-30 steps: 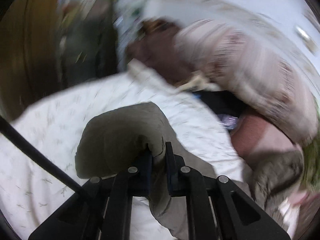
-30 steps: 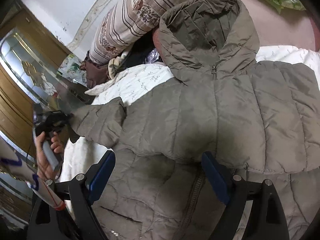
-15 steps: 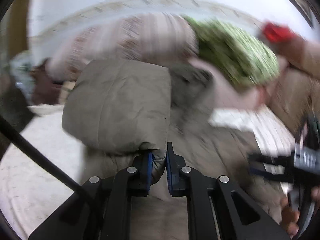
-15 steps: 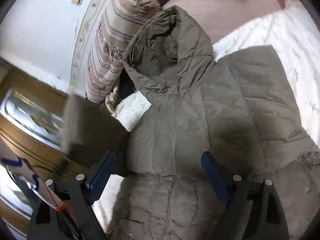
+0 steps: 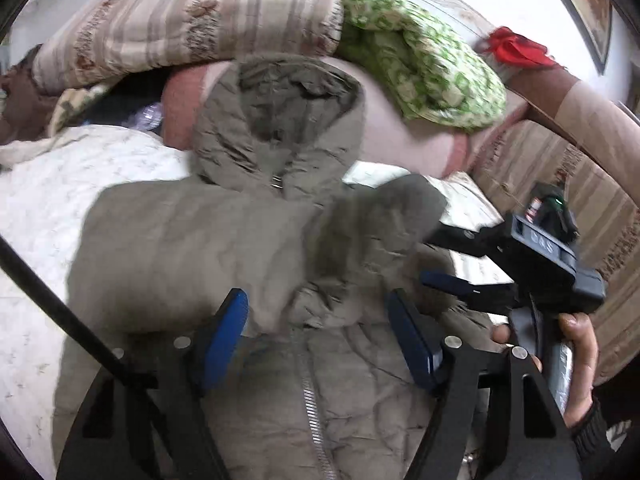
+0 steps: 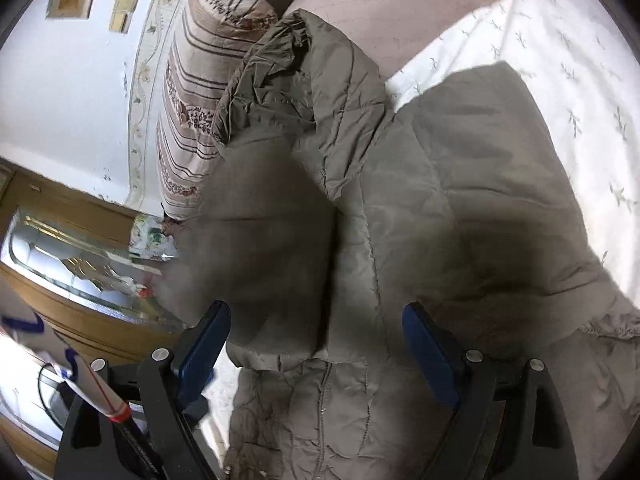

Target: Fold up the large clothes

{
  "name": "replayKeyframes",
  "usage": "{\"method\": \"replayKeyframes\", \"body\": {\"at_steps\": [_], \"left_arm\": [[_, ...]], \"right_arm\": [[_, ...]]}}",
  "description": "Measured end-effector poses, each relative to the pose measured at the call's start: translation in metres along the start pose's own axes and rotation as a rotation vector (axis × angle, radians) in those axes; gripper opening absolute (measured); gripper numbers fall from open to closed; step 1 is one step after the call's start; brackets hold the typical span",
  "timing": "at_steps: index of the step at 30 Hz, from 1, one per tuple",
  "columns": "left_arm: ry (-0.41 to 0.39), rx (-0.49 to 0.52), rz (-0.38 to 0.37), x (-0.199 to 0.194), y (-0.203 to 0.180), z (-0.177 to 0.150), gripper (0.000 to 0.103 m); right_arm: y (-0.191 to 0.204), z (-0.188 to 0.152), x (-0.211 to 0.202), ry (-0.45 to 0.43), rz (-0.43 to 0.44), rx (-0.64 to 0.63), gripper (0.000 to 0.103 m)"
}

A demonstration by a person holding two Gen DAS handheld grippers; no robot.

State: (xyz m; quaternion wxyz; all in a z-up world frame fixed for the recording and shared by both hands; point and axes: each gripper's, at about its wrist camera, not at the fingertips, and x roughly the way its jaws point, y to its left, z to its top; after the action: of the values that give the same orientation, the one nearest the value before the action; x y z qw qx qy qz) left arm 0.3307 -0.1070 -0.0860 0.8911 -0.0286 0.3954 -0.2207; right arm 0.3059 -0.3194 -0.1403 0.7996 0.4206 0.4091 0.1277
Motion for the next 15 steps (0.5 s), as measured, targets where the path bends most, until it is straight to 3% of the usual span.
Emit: {"method": "replayKeyframes", "body": {"at_steps": [3, 8, 12, 15], "left_arm": [[0.029, -0.048, 0.103, 0.007, 0.029, 0.004, 0.071], [0.178, -0.232, 0.310, 0.037, 0.094, 0.001, 0.071], [0.247, -0.379, 0.276, 0.047, 0.128, -0.011, 0.071], [0.262, -0.395, 0.257, 0.049, 0.130, -0.012, 0.071]], "right_arm": [[0.002, 0.001, -0.008, -0.026, 0.002, -0.002, 0.091], [-0.012, 0.012, -0.024, -0.077, -0.004, 0.038, 0.091], [-0.037, 0.010, -0.030, -0.086, 0.106, 0.201, 0.091], [-0.040, 0.011, -0.042, -0.150, 0.092, 0.216, 0.091]]}}
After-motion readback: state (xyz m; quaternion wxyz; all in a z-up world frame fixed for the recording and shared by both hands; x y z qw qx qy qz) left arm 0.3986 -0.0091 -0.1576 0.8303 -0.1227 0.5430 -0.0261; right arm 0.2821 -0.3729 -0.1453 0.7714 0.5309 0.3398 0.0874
